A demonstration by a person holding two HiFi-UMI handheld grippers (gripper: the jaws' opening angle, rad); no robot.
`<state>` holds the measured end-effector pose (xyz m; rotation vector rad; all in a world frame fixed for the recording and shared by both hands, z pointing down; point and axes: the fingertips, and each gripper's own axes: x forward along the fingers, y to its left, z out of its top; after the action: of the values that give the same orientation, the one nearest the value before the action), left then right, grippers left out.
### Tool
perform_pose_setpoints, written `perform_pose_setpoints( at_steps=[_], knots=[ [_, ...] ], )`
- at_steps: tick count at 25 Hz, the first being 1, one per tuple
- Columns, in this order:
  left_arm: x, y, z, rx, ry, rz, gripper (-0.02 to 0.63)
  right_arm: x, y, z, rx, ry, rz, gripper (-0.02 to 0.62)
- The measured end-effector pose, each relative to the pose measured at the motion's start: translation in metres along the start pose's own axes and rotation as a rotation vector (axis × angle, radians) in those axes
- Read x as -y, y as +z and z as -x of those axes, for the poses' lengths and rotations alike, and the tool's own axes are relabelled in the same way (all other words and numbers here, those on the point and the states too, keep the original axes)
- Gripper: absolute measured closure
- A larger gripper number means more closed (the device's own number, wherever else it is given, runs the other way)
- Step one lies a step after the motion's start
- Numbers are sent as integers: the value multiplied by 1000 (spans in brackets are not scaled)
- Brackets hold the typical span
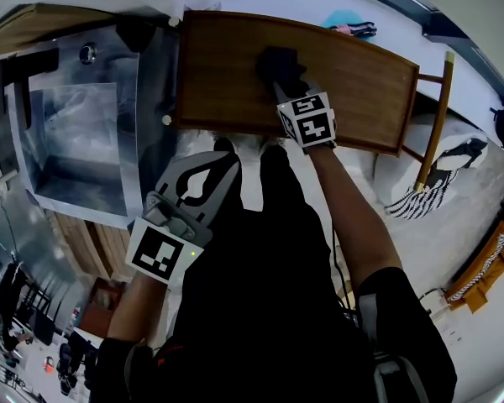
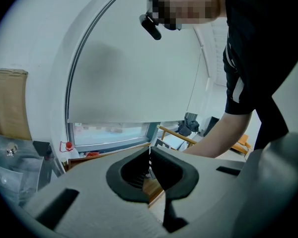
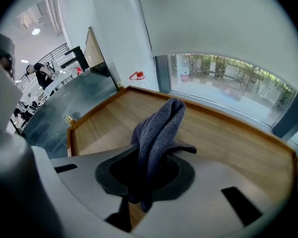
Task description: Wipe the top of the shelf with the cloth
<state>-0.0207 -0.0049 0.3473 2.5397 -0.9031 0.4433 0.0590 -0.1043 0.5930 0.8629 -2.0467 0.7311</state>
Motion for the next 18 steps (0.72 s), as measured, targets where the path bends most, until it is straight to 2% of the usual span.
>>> perform_pose_setpoints(
  at_steps=[18],
  knots=[
    [51,20,-74,-38,-92,-44,578,90,-49,48,12,-79,-79,540]
  ],
)
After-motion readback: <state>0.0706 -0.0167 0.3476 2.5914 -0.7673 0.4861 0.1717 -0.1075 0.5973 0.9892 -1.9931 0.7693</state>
